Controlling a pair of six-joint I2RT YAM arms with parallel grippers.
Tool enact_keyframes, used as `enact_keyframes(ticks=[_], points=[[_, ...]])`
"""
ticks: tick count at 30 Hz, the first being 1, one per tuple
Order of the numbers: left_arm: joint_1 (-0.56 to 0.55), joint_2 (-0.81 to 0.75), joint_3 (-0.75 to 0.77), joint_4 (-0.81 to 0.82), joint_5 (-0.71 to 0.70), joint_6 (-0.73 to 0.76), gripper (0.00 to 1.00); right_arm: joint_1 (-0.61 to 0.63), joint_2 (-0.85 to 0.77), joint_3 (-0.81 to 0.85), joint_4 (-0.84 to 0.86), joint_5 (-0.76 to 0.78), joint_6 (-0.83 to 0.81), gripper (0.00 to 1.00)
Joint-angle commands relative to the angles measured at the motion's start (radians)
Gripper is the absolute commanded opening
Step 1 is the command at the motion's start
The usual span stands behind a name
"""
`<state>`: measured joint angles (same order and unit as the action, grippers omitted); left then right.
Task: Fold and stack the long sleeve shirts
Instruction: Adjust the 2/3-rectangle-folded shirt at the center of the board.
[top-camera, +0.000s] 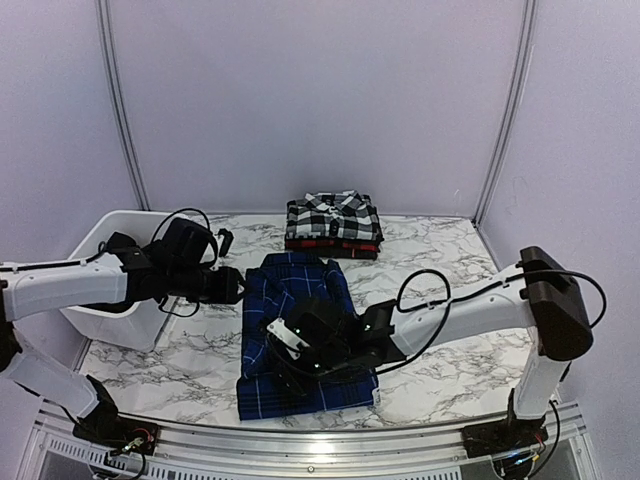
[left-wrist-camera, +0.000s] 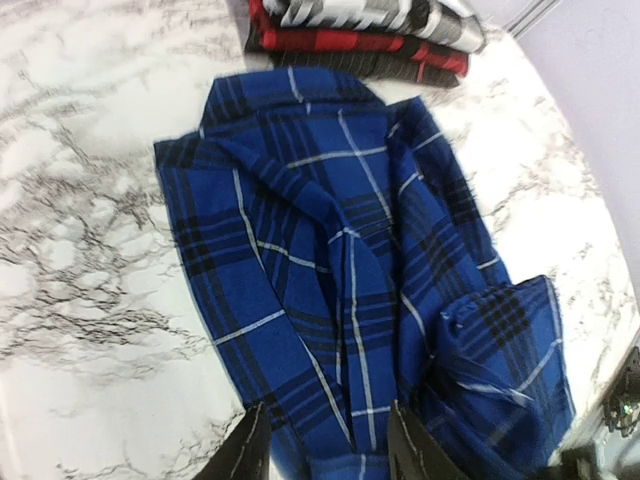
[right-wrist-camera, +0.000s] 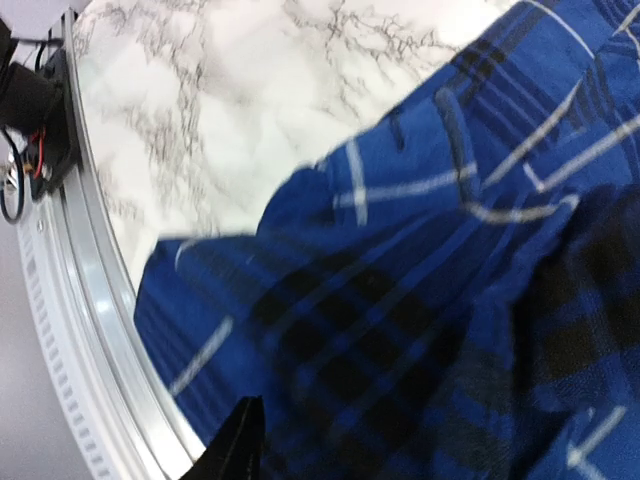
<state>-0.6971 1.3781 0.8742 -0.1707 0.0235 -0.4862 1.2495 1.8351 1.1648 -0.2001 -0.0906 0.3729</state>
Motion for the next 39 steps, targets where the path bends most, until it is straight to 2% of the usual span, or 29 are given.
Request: enact_keyframes(ticks=[1,4,9,11,15,19,24,27,31,35,39], points=[[0.005,-0.148,-0.01,-0.123,-0.017,0.008,0.39,-0.09,0.082,0.134,0.108,-0.039,0.041,0.41],[0.005,-0.229,-0.056,-0.142,0.031,-0.003,0.34,-0.138,0.146,0.213,0.118,-0.04,0.085,0.45],[0.0,-0.258,-0.153,-0.118,0.184,-0.026,0.21,-0.167,0.195,0.288,0.031,0.055,0.133,0.49],[-0.006,-0.258,-0.182,-0.085,0.244,-0.03,0.16,-0.177,0.16,0.258,0.021,0.082,0.144,0.51],[-0.014,-0.237,-0.217,-0.007,0.365,-0.045,0.14,-0.193,0.026,0.134,0.026,0.143,0.135,0.58],[-0.028,-0.152,-0.219,0.046,0.411,-0.051,0.11,-0.217,-0.092,-0.012,0.046,0.134,0.135,0.58],[-0.042,-0.013,-0.191,0.074,0.373,-0.049,0.08,-0.272,-0.15,-0.163,0.127,0.061,0.141,0.57],[-0.042,0.08,-0.178,0.086,0.291,-0.059,0.07,-0.322,-0.129,-0.233,0.189,0.012,0.155,0.56],[-0.042,0.183,-0.14,0.106,0.218,-0.082,0.06,-0.361,-0.091,-0.276,0.191,-0.003,0.196,0.54],[-0.042,0.218,-0.125,0.107,0.161,-0.104,0.06,-0.364,-0.11,-0.305,0.152,0.034,0.225,0.53],[-0.042,0.205,-0.106,0.102,0.173,-0.099,0.07,-0.358,-0.177,-0.288,0.097,0.074,0.209,0.54]])
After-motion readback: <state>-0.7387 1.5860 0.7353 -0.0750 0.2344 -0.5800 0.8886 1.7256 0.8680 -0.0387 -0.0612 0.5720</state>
